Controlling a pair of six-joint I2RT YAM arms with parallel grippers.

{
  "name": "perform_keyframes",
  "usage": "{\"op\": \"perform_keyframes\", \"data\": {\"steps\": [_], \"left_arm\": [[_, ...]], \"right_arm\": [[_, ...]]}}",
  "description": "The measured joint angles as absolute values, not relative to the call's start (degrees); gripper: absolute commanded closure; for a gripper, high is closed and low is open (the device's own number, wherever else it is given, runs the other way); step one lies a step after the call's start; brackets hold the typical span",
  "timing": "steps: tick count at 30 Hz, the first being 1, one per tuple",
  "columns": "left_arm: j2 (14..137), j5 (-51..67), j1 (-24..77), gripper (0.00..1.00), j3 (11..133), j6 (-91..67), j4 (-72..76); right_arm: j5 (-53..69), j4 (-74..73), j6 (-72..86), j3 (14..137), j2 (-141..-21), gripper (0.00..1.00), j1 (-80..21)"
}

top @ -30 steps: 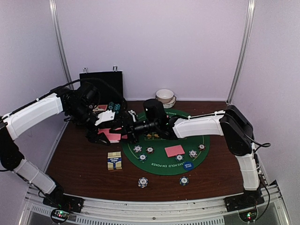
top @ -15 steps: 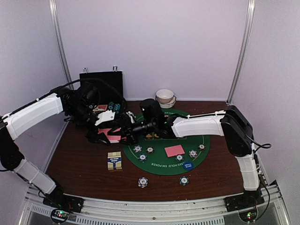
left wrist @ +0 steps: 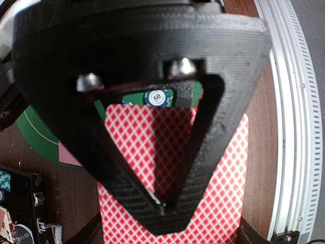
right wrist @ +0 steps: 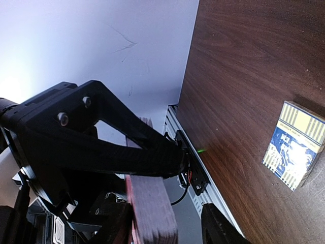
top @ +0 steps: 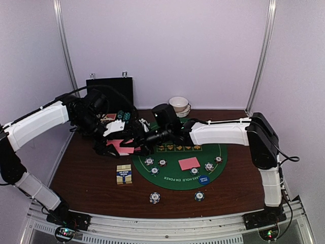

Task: Distribute texas hold em gaming equipment

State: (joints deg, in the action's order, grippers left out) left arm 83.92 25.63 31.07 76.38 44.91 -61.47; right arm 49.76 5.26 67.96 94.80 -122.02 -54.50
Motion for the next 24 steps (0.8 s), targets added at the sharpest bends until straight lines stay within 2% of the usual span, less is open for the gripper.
{"op": "perform_keyframes", "data": {"steps": [15,24], "left_arm": [[83.9,25.74,31.07,0.48,76.38,44.88,-61.41],[83.9,25.67,31.07,0.5,76.38,44.88,-61.39]], "right_arm": [[49.3,-1.04,64.66,93.36,-118.34,0.52,-53.87],[49.56,-4.03,64.14,92.25,-115.83,0.62,-53.82]]}}
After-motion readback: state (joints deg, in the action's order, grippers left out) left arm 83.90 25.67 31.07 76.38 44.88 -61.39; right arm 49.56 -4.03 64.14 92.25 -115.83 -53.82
